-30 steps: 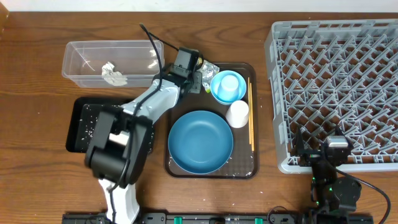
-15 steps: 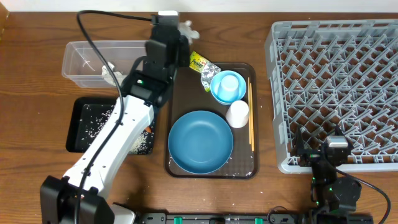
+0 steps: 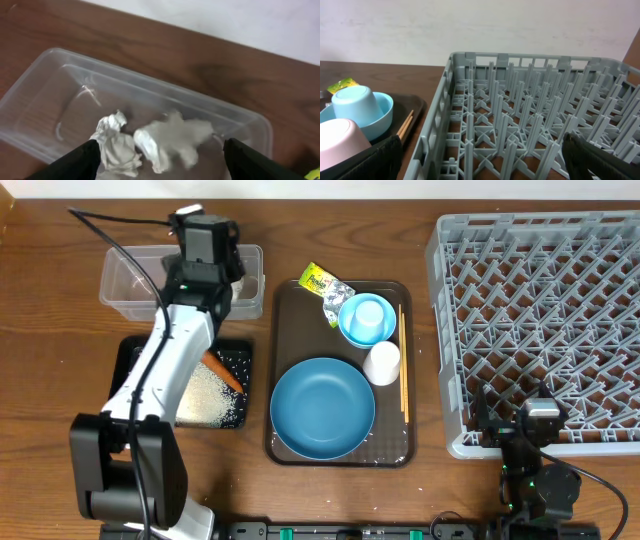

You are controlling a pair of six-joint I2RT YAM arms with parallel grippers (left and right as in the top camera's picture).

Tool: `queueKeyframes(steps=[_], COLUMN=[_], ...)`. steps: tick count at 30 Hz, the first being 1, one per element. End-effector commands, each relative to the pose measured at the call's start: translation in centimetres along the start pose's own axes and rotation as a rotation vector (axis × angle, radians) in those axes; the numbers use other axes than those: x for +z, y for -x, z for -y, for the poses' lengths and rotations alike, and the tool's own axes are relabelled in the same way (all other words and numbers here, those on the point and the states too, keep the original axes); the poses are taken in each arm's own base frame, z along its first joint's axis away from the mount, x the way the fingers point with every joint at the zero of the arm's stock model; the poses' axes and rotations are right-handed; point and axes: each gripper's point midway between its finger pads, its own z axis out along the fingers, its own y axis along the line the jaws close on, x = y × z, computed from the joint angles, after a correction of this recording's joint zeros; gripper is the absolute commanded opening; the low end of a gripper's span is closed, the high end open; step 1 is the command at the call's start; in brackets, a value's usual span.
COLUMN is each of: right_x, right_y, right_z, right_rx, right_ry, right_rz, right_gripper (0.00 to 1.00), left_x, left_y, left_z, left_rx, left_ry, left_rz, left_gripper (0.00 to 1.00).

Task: Sort waste into correct bins and load items into the dishwasher rack
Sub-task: 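Move the left gripper to the yellow Pandan wrapper and grasp it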

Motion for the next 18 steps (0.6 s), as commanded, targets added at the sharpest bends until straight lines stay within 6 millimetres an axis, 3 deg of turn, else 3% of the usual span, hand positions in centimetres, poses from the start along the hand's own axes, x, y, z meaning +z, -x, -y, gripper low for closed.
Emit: queueKeyframes(steps=[1, 4, 7, 11, 14, 18], right_x=[0.0, 0.0, 0.0, 0.0, 0.0, 0.0], right_y=[-0.1, -0.1, -0.1, -0.1, -0.1, -0.1], right_z=[0.3, 0.3, 0.3, 0.3, 0.3, 0.3], right_rx=[0.015, 0.015, 0.015, 0.015, 0.015, 0.015], right_ry=[-0.013, -0.013, -0.013, -0.013, -0.013, -0.013], right_rz=[0.0, 0.0, 0.0, 0.0, 0.0, 0.0], right_gripper=[0.99, 0.99, 0.99, 0.99, 0.99, 0.99], left_x=[-1.6, -3.7, -6.2, -9.1, -8.9, -6.6], left_y=[0.6, 0.8, -0.3, -3.4, -5.6, -8.5], left_z=[0.7, 2.7, 7.3, 13.6, 15.4, 15.9], left_rx=[-0.012, 0.009, 0.045, 0.107, 0.114, 0.074], left_ry=[-0.017, -0.076, -0.264, -0.5, -0.509, -0.464], left_rz=[0.017, 0.03, -0.007, -0.089, -0.136, -0.227], left_gripper=[0.82, 0.82, 0.82, 0.82, 0.83, 0.79])
